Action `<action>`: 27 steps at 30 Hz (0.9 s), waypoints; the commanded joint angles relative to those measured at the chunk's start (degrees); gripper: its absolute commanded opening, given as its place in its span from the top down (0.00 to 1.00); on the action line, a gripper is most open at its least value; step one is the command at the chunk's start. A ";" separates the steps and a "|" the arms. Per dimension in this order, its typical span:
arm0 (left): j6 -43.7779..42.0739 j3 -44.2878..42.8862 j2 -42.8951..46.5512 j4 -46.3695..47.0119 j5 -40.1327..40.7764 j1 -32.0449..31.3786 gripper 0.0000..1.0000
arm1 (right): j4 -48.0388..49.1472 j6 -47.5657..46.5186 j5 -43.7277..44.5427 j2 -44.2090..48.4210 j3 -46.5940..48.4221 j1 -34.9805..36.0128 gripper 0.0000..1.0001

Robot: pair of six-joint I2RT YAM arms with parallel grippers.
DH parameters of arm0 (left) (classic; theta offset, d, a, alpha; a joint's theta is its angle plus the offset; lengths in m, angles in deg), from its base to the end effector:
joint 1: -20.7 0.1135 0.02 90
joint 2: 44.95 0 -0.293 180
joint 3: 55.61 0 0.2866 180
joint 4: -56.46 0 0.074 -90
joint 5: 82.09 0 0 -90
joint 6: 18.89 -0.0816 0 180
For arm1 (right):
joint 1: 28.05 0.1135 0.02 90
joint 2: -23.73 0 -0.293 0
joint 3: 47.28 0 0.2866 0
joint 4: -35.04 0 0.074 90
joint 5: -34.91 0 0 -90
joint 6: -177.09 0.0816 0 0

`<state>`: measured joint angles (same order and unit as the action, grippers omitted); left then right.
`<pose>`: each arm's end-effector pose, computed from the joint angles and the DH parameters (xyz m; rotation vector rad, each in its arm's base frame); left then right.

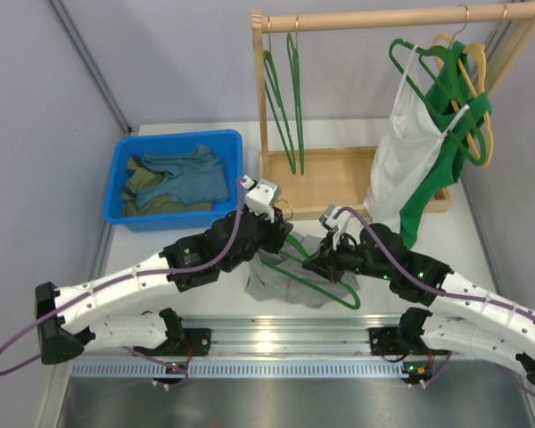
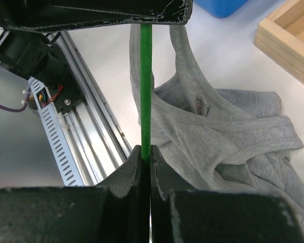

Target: Place the tank top on the hanger

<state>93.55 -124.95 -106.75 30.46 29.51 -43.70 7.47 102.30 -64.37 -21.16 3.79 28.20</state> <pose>0.1601 -0.2646 0.3619 0.4387 1.8769 -0.6810 0.1231 0.2079 0.2948 -0.8316 1.8953 0.9595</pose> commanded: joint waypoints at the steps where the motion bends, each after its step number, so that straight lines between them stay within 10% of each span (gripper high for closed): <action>1: -0.46 0.65 0.54 4.16 1.60 -0.29 0.73 | 6.17 0.18 -1.00 0.50 0.66 1.06 1.00; 5: -0.90 0.74 0.01 3.89 1.69 -0.29 1.00 | 5.38 0.53 0.13 0.23 0.83 1.49 1.00; 16: -2.83 4.07 3.08 4.16 1.33 -0.20 1.00 | -9.37 9.22 19.54 1.80 5.31 2.02 0.40; 27: -3.28 8.56 7.39 5.03 -2.09 -0.20 1.00 | -18.27 19.43 28.81 -6.42 10.06 -3.86 0.45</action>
<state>91.08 -117.16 -101.11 31.49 28.86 -43.92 -8.86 118.80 -37.77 -23.06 11.81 27.09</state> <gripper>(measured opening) 0.036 0.554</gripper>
